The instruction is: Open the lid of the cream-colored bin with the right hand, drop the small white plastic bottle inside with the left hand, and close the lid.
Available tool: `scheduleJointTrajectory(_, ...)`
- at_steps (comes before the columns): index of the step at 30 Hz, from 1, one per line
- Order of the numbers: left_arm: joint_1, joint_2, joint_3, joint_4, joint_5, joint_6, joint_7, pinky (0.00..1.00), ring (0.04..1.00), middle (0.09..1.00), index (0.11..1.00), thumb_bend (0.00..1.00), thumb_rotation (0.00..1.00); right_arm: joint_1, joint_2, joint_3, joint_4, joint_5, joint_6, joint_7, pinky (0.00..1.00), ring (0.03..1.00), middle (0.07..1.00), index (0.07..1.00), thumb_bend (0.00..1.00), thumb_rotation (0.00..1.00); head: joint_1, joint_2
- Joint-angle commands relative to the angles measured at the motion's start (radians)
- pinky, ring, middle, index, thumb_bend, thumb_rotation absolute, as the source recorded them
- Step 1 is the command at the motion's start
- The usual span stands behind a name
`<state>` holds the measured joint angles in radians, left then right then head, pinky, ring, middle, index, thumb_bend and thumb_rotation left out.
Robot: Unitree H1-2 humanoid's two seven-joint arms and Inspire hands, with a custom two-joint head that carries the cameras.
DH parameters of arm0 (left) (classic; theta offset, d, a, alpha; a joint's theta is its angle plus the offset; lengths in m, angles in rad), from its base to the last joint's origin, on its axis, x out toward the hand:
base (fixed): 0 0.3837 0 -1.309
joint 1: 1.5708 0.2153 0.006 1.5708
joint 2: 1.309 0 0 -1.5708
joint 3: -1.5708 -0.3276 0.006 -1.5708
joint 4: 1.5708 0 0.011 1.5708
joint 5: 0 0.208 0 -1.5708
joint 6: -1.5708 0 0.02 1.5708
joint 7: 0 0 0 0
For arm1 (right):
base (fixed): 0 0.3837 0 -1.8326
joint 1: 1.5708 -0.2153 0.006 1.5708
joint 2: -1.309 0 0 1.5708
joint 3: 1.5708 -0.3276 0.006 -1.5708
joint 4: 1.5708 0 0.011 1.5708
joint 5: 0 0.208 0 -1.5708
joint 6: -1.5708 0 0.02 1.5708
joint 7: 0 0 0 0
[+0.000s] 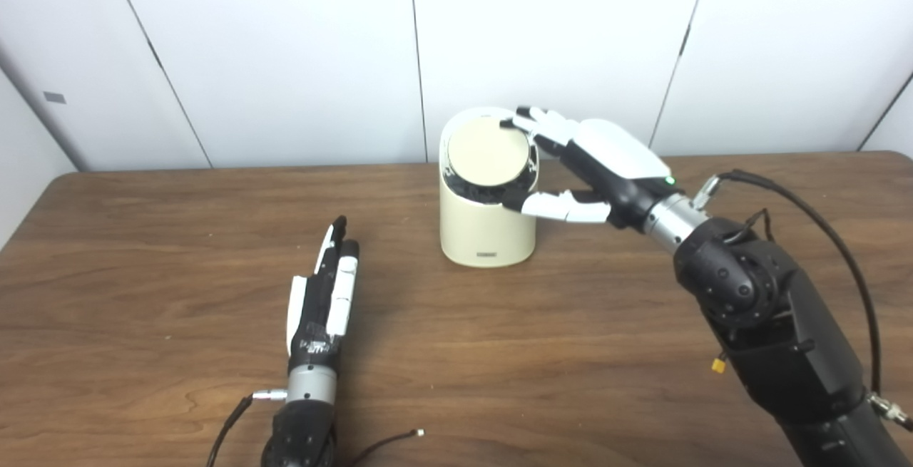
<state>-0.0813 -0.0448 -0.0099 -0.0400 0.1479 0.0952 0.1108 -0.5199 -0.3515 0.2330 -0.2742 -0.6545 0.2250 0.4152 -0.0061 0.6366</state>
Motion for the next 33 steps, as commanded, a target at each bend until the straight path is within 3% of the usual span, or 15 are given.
scheduleJointTrajectory(1,0.002,0.002,0.004,0.014,-0.006,0.016,-0.002,1.00,1.000,1.000,1.000,0.63,1.00,-0.015,0.000,-0.024,-0.044,0.001,0.005,-0.022,0.97,1.000,0.997,0.925,0.56,1.00,0.000,0.001)
scheduleJointTrajectory(9,0.003,0.013,0.014,0.016,-0.006,0.003,-0.001,1.00,1.000,1.000,1.000,0.63,1.00,0.110,-0.022,-0.098,-0.113,0.025,0.032,-0.035,0.99,1.000,0.991,0.923,0.55,1.00,-0.005,0.002)
scheduleJointTrajectory(11,0.004,0.016,0.016,0.011,-0.008,0.008,-0.004,1.00,1.000,1.000,1.000,0.64,1.00,0.151,-0.010,-0.127,-0.114,0.052,0.044,-0.046,0.93,1.000,0.990,0.921,0.56,1.00,-0.007,0.001)
scheduleJointTrajectory(16,0.019,0.020,0.026,-0.029,-0.041,0.032,-0.023,1.00,1.000,1.000,1.000,0.63,1.00,0.252,0.030,-0.171,-0.110,0.110,0.047,-0.096,0.91,0.984,0.973,0.913,0.53,1.00,-0.007,0.002)
scheduleJointTrajectory(22,0.064,0.042,0.040,-0.076,-0.095,-0.014,-0.062,0.99,0.992,0.985,1.000,0.60,0.98,0.354,0.082,-0.194,-0.114,0.179,0.047,-0.146,0.89,0.953,0.963,0.915,0.54,1.00,-0.005,0.010)
scheduleJointTrajectory(25,0.089,0.051,0.053,-0.097,-0.145,-0.022,-0.084,0.99,0.991,0.999,1.000,0.58,0.96,0.390,0.121,-0.231,-0.090,0.268,0.035,-0.174,0.91,0.957,0.966,0.928,0.58,1.00,-0.006,0.013)
scheduleJointTrajectory(27,0.111,0.055,0.061,-0.117,-0.169,-0.023,-0.095,0.98,0.977,0.997,1.000,0.59,0.96,0.408,0.195,-0.307,-0.062,0.456,0.068,-0.171,0.93,0.972,0.980,0.942,0.60,0.99,-0.007,0.015)
scheduleJointTrajectory(29,0.127,0.063,0.063,-0.132,-0.184,-0.022,-0.104,0.96,0.964,0.992,1.000,0.59,0.94,0.419,0.256,-0.361,-0.040,0.577,0.092,-0.179,0.94,0.987,0.994,0.951,0.60,0.96,-0.006,0.017)
scheduleJointTrajectory(33,0.157,0.083,0.068,-0.156,-0.216,-0.025,-0.128,0.98,0.993,1.000,1.000,0.57,0.94,0.444,0.344,-0.409,0.018,0.696,0.058,-0.225,0.98,0.998,0.995,0.954,0.58,0.95,-0.011,0.023)
